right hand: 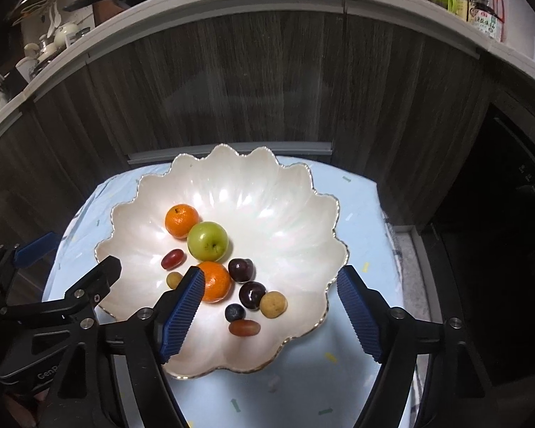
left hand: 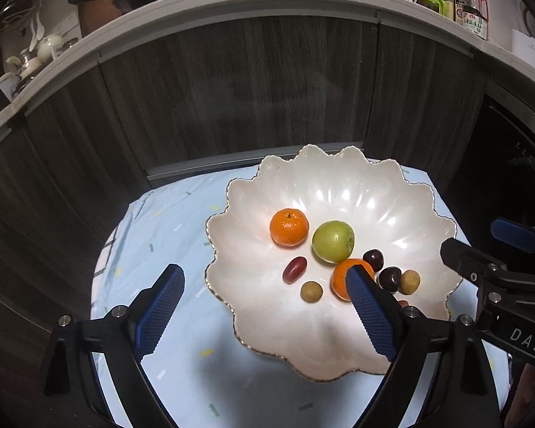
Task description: Organize fruits
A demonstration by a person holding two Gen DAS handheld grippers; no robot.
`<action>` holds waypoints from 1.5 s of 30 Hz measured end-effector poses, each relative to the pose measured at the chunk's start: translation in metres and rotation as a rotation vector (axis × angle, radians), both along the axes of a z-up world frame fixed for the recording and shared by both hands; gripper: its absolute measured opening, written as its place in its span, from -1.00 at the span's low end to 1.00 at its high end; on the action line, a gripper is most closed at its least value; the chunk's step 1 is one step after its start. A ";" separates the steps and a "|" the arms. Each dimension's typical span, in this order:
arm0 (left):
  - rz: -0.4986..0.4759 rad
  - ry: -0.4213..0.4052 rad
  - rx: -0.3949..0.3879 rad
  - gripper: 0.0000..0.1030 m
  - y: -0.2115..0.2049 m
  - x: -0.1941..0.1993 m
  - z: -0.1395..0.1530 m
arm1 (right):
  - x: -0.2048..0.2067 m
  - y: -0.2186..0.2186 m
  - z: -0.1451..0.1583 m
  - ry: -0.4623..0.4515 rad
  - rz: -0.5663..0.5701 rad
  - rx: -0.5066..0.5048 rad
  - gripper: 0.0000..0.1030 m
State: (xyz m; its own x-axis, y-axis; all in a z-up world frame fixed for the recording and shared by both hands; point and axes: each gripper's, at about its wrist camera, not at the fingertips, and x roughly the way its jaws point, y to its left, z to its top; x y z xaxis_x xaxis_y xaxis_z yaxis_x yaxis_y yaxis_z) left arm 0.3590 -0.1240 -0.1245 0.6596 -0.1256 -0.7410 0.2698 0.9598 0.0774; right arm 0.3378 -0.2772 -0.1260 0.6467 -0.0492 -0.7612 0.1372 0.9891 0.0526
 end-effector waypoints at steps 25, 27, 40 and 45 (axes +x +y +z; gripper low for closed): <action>0.024 -0.086 -0.028 0.82 0.025 -0.072 0.062 | -0.070 0.014 0.059 -0.097 -0.021 -0.015 0.52; 0.029 -0.088 -0.031 0.82 0.027 -0.079 0.066 | -0.077 0.016 0.064 -0.105 -0.023 -0.015 0.52; 0.040 -0.087 -0.028 0.87 0.040 -0.127 0.076 | -0.125 0.022 0.075 -0.136 -0.039 -0.015 0.52; 0.058 -0.085 -0.028 0.88 0.048 -0.146 0.075 | -0.143 0.025 0.073 -0.140 -0.046 -0.009 0.52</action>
State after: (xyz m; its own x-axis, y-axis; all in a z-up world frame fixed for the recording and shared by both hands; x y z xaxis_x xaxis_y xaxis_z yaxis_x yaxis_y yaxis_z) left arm 0.2131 -0.0759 -0.0492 0.7269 -0.1055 -0.6786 0.2072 0.9758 0.0702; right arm 0.1951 -0.2522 -0.0532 0.7437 -0.0877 -0.6627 0.1739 0.9826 0.0651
